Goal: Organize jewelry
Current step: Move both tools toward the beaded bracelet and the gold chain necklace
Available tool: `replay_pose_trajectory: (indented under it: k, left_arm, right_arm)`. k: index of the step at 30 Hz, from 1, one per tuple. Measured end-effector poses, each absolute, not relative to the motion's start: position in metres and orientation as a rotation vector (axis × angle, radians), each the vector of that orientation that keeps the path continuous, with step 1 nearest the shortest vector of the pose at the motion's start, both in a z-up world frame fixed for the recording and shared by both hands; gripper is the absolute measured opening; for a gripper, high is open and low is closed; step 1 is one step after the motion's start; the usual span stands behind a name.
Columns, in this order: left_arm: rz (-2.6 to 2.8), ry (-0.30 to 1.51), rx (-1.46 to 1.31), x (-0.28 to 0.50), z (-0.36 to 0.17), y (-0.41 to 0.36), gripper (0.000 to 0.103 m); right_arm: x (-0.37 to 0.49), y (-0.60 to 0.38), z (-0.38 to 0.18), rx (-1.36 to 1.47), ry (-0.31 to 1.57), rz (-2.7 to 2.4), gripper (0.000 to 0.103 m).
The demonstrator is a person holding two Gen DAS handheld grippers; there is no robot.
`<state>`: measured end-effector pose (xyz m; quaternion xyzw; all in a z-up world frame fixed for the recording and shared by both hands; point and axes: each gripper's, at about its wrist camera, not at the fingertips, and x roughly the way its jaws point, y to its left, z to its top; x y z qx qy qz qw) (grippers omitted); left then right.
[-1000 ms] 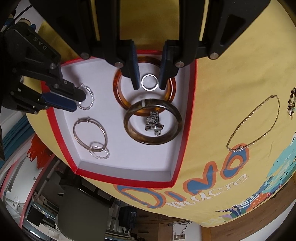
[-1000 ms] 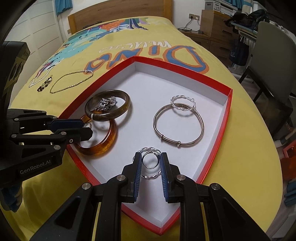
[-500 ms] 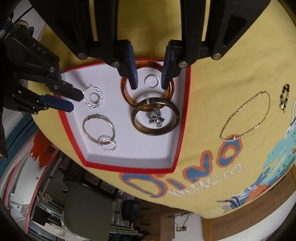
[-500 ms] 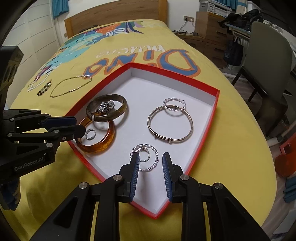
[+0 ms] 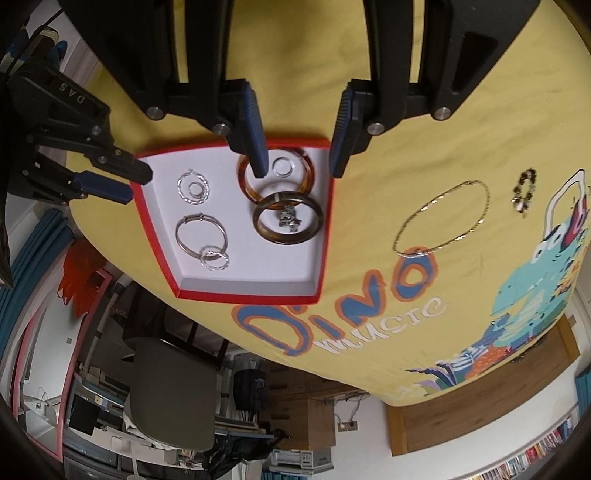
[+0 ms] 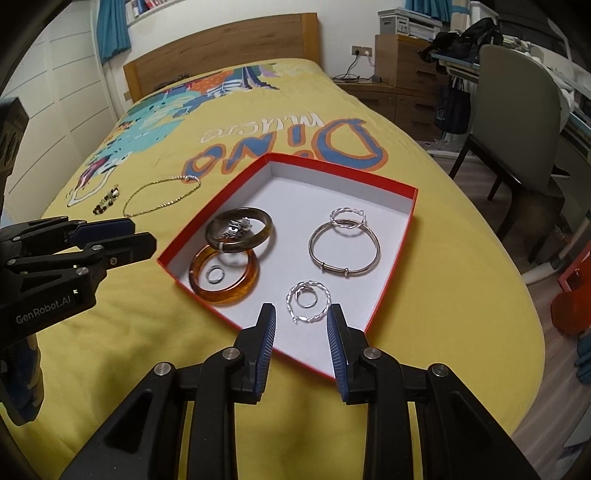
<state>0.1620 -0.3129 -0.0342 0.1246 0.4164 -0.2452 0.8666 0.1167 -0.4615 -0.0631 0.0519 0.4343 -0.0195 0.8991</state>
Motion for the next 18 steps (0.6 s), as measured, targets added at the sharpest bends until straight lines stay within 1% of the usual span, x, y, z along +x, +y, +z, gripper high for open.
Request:
replay_pose_trajectory:
  k: [18]
  left_arm:
    - [-0.400, 0.804, 0.235, 0.122, -0.011, -0.228, 0.034]
  right_arm:
    - [0.078, -0.420, -0.039, 0.155, 0.864, -0.041, 0.029]
